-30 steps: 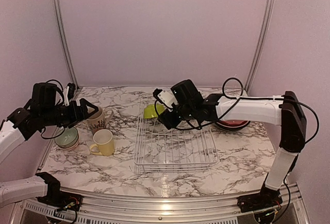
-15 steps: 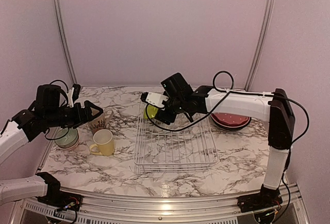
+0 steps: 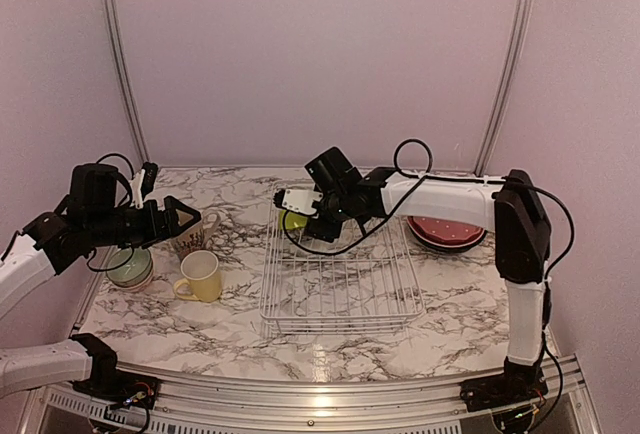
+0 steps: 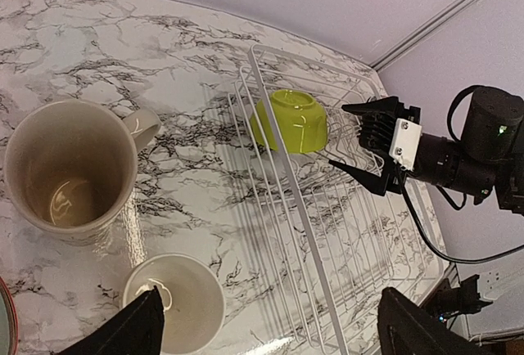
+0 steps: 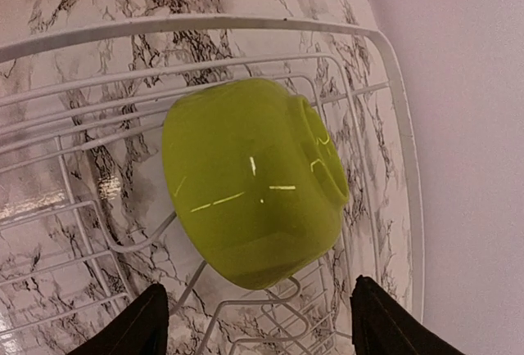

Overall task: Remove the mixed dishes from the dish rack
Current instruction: Grab the bowl from the dish rack.

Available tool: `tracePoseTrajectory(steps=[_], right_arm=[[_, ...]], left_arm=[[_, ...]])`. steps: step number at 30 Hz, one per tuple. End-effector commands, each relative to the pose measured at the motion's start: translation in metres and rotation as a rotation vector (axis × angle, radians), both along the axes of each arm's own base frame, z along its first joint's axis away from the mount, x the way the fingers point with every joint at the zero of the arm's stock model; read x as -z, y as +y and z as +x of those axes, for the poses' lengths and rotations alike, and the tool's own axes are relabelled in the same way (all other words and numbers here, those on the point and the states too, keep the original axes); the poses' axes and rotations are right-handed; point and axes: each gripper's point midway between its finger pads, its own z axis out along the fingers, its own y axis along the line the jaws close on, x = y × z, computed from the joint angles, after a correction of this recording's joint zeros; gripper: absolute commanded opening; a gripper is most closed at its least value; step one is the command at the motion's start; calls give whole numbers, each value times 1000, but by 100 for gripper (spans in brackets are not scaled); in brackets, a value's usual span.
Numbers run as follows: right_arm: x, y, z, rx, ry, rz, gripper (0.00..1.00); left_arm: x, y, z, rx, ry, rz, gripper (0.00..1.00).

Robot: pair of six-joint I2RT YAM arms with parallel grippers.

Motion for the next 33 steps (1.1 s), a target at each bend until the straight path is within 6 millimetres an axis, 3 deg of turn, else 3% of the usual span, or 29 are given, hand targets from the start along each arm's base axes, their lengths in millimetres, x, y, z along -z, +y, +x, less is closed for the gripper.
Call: tracePoseTrajectory(steps=[1,10,30,33], right_arm=[[-11,0,17,4,-25,18,74],[4,8,25,-10,2,3,73],[14,5,23,-46,35,-57,73],[14,5,30,-24,4,-62,73]], left_arm=[[5,-3,-3,32,5,15,93],[4,-7,-1,42,9,0,93],[9,-9,1,51,21,4,94],[8,-9,1,50,18,0,94]])
